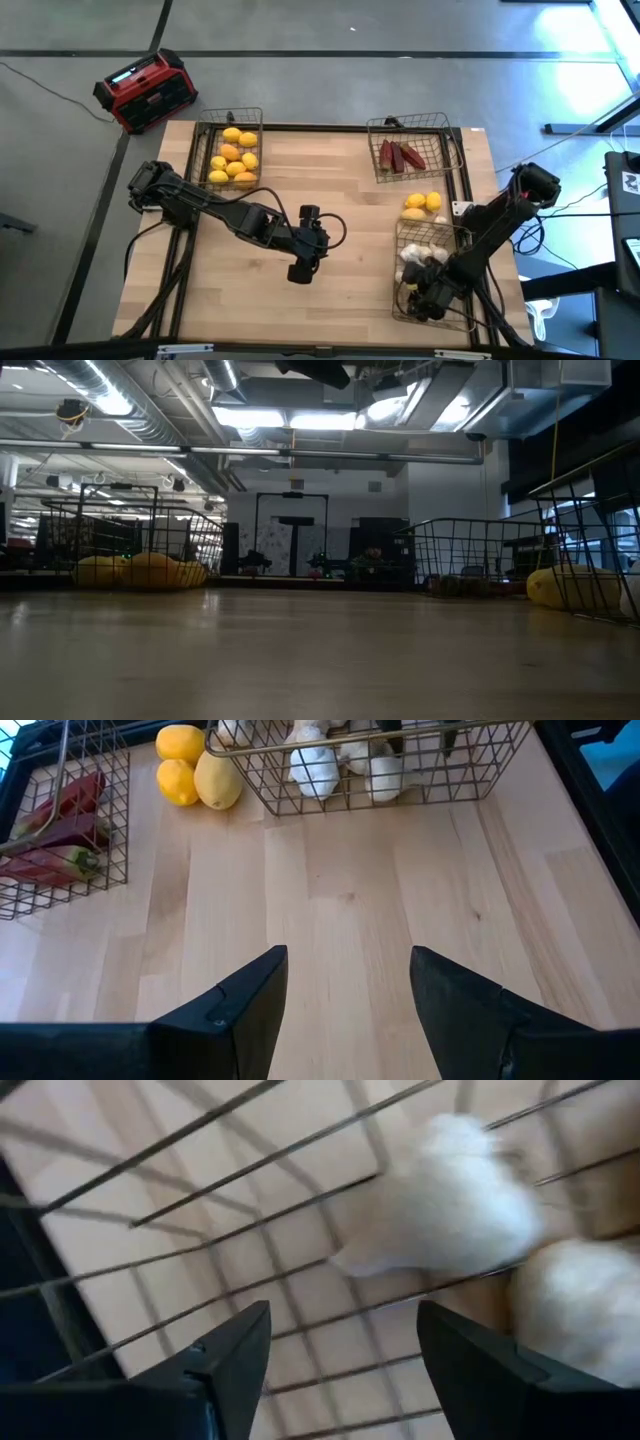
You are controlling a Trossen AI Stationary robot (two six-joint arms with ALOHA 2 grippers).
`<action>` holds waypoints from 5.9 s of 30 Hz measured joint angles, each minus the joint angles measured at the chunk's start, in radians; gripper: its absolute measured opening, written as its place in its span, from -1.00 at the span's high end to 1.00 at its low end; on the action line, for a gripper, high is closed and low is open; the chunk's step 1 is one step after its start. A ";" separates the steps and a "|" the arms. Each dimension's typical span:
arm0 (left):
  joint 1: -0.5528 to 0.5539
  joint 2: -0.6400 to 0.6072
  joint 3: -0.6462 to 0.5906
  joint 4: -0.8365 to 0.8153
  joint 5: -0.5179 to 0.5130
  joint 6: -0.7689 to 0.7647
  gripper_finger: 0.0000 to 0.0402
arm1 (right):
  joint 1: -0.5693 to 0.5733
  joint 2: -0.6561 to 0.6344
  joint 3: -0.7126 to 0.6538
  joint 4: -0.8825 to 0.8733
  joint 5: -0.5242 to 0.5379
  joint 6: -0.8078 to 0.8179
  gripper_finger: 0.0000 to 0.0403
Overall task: Sort produce into baskets
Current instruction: Put the white garlic into the bottom wire basket
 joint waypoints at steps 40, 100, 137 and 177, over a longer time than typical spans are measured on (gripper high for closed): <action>-0.007 -0.084 -0.001 -0.093 0.001 0.065 -0.03 | -0.141 -0.247 0.291 -0.527 0.214 0.002 -0.09; 0.090 -0.148 -0.539 0.552 0.127 0.013 -0.03 | -1.095 -0.080 -0.023 -0.761 -0.168 -0.667 -0.07; 0.084 -0.148 -0.538 0.548 0.127 0.007 -0.03 | -1.094 0.251 -0.054 -0.742 -0.157 -0.834 0.35; 0.084 -0.148 -0.538 0.558 0.127 -0.038 -0.03 | -1.094 -0.062 0.102 -0.688 -0.094 -0.832 0.34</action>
